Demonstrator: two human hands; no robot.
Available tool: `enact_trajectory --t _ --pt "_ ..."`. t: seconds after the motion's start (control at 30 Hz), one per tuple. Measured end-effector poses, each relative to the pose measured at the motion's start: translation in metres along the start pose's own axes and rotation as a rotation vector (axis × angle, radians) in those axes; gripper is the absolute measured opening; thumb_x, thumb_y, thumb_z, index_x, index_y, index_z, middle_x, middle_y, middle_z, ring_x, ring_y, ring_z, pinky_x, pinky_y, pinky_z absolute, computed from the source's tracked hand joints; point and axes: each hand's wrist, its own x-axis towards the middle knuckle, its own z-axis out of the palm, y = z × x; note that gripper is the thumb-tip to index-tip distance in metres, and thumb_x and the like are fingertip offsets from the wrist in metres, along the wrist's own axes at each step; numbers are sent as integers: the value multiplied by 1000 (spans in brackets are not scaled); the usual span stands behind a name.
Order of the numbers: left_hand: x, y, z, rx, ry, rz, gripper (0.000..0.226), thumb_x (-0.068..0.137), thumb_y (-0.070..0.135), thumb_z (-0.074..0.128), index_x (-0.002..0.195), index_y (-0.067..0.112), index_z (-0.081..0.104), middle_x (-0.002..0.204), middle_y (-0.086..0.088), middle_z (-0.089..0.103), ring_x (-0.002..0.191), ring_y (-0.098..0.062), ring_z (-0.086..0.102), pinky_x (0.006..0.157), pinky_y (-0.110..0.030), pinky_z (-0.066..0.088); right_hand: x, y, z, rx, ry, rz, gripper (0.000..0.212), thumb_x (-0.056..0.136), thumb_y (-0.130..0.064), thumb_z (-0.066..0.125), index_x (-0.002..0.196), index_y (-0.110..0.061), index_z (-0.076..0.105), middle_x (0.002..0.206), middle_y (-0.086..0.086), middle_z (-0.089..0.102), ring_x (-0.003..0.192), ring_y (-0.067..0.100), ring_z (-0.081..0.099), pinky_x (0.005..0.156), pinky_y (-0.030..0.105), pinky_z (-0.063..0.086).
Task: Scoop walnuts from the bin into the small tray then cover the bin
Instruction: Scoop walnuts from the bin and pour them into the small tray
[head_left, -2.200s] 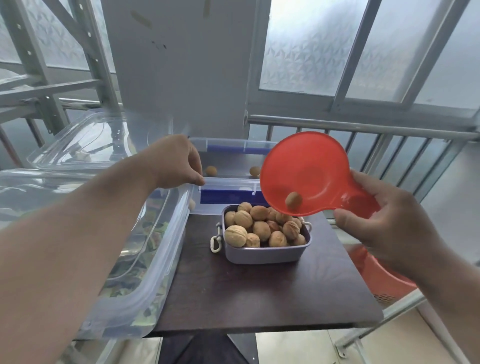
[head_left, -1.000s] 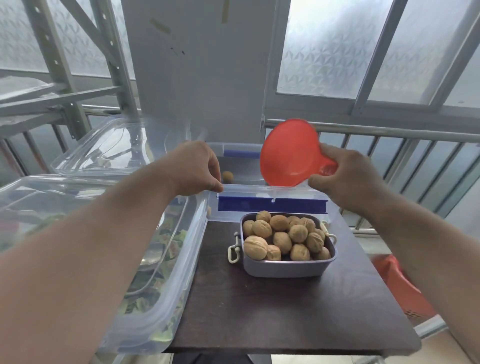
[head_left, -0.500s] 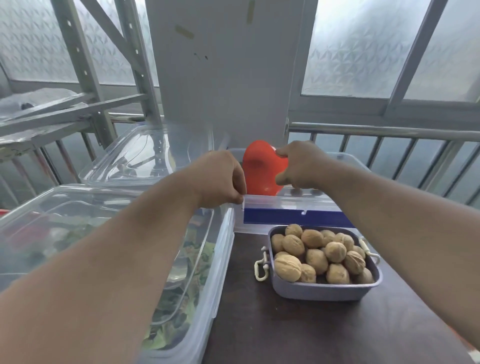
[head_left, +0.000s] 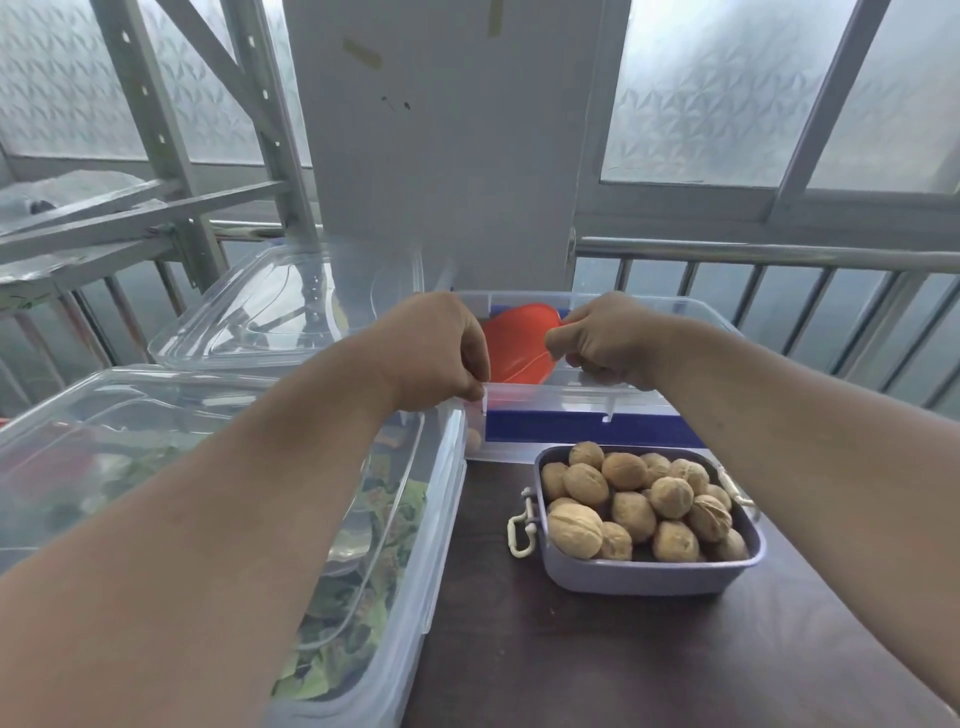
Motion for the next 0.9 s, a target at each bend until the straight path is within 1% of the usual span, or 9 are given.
enact_trajectory --t 0.1,0.2,0.3,0.43,0.5,0.63,0.73,0.8,0.9 --pt "-1 1 0 -12 2 -7 14 78 13 91 86 24 89 80 13 81 77 -4 75 69 -14 51 -8 3 -10 -75 2 -69 23 83 -15 80 96 4 78 73 11 58 60 20 49 53 29 39" --pt "-1 2 -1 -14 0 -16 13 78 13 91 86 23 89 78 13 81 76 -1 75 65 -9 48 -19 1 -18 -259 -23 -164 25 76 -19 81 102 -21 81 77 2 69 67 22 60 55 27 44" --pt "-2 4 -2 -8 -4 -13 14 78 13 91 84 24 89 76 15 80 75 0 74 66 -10 48 -23 -4 -22 -251 -159 -139 38 70 -22 81 108 -28 84 74 7 62 65 24 47 60 36 41" --pt "-2 4 -2 -13 -1 -9 13 78 13 91 85 23 89 79 13 81 78 -3 75 71 -15 52 -14 -2 -22 -96 -218 -46 9 85 -14 82 89 -6 83 74 13 55 54 17 37 50 28 33" --pt "-3 4 -2 -18 1 -10 12 77 13 91 84 22 89 79 12 81 78 -3 75 72 -16 54 -9 5 -19 14 -248 16 12 88 -12 80 79 -5 78 76 11 55 56 13 38 55 26 33" --pt "-2 4 -2 -10 -1 -6 10 78 14 91 85 21 89 79 12 81 78 -4 75 71 -15 53 -7 15 -18 128 -178 58 11 91 -14 81 85 -6 76 76 6 62 53 9 51 54 22 46" --pt "-2 3 -2 -11 4 -9 10 78 15 92 85 21 89 79 13 81 78 -2 75 71 -15 54 -15 13 -28 202 -139 39 9 88 -5 75 81 -4 70 74 10 53 42 8 42 41 21 33" --pt "-1 2 -2 -13 7 -7 9 78 15 92 85 21 89 80 13 81 78 -2 75 71 -14 55 -26 11 -39 247 -89 6 7 88 -2 73 93 3 73 72 11 50 42 10 38 44 23 27" --pt "-1 0 -1 -9 8 -8 10 78 15 92 85 21 89 79 12 81 77 -2 75 71 -14 55 -48 14 -57 285 18 -31 16 90 -5 75 102 5 77 69 8 50 47 12 35 42 23 32"
